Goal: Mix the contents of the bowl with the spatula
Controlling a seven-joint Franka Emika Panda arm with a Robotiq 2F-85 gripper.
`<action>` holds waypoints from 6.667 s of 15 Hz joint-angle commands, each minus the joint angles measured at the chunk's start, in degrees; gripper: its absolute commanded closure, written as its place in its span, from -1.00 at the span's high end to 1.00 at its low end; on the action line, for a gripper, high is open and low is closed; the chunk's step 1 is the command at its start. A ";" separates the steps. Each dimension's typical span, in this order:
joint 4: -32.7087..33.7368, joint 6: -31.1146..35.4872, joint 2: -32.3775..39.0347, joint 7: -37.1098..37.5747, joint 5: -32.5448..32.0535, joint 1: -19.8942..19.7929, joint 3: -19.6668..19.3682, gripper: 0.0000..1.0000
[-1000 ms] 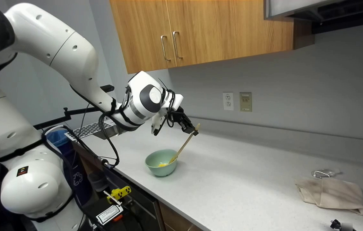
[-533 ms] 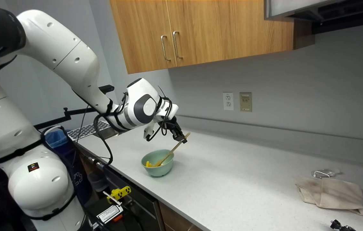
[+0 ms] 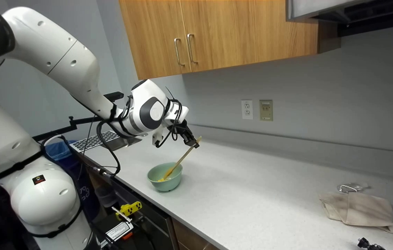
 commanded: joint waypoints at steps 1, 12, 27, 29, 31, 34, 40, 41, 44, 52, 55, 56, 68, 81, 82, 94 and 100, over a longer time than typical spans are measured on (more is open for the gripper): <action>-0.21 -0.65 -3.83 3.00 -5.80 -5.22 3.09 -0.91; -1.18 -5.31 -4.66 -1.53 -1.36 0.62 -0.09 -0.91; 1.97 -0.12 2.86 13.28 -17.06 -9.58 8.48 -0.91; 2.78 0.14 2.33 17.52 -21.77 -12.14 9.99 -0.91; 3.79 0.10 1.66 22.54 -26.99 -14.61 11.81 -0.91; 5.23 -0.70 0.59 30.84 -34.09 -17.33 14.55 -0.91; 6.23 -1.64 0.71 40.94 -41.62 -18.60 17.75 -0.91; 6.05 -1.31 1.18 40.81 -41.28 -18.33 17.72 -0.91; 4.99 -0.50 3.28 37.38 -38.21 -17.02 17.05 -0.91; 5.15 -2.19 3.13 36.48 -38.16 -18.19 16.03 -0.91; 6.62 -2.41 1.21 40.71 -43.29 -19.44 16.98 -0.91; 7.04 -2.40 0.81 41.99 -44.79 -19.70 17.16 -0.91; 5.71 -2.40 2.15 39.24 -42.59 -17.95 15.82 -0.91; 6.75 -2.84 4.59 40.06 -43.58 -19.81 14.88 -0.91; 7.17 -2.64 4.57 40.89 -44.71 -19.95 14.88 -0.91; 7.05 -2.17 10.11 34.80 -34.31 -17.72 13.98 -0.91; 5.72 -0.89 9.88 29.82 -27.49 -17.95 13.13 -0.02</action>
